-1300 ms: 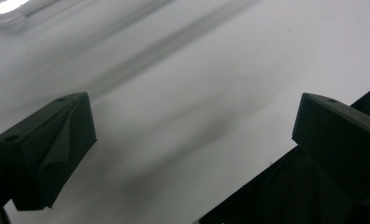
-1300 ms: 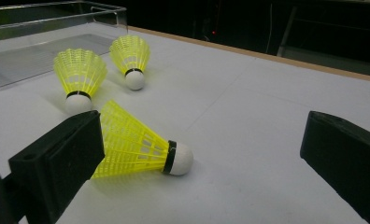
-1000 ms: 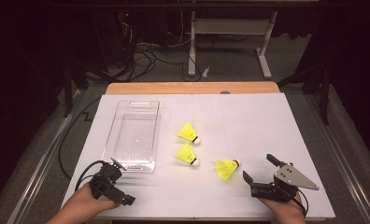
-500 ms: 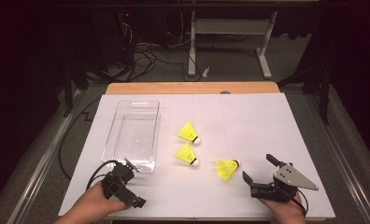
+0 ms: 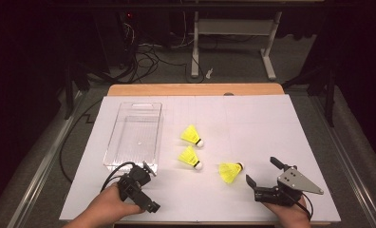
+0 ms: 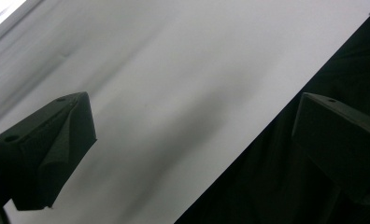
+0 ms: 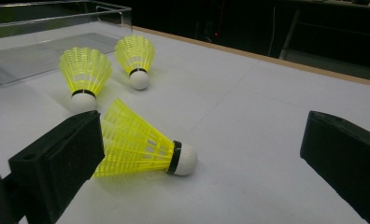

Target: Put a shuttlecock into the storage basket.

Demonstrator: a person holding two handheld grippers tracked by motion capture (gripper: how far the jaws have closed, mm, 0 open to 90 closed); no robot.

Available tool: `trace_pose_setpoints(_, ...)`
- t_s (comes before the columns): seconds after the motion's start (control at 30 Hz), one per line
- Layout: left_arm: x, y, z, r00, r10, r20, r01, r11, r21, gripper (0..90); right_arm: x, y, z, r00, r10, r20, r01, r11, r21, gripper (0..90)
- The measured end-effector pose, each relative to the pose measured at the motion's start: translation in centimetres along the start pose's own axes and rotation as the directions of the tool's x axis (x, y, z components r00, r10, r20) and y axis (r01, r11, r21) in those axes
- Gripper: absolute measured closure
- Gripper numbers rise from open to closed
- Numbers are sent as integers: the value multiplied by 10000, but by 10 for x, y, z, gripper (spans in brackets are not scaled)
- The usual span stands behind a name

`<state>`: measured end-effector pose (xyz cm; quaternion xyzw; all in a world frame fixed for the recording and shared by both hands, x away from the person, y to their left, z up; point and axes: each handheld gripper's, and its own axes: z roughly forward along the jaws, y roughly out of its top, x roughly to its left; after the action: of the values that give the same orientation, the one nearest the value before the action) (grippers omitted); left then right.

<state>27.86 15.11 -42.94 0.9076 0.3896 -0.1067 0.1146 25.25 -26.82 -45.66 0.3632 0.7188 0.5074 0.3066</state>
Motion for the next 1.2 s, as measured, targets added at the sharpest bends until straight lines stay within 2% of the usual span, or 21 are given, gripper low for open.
trace_pose_setpoints(0.47, -20, 25, 4, 9981, 570, 242, -575, 9982, 197, 7, 0, 0, 0, 10000, 19, -38, -19, 10000, -4, 4)
trace_pose_setpoints(1.03, -42, 58, 1, 9902, 1349, 367, -1369, 9887, 615, 7, 0, 1, -1, 10000, 7, -18, -7, 10000, -57, 4)
trace_pose_setpoints(1.2, -45, 67, -3, 9891, 1418, 384, -1440, 9877, 614, 7, -1, 1, -1, 10000, 14, -26, -15, 10000, -89, 4)
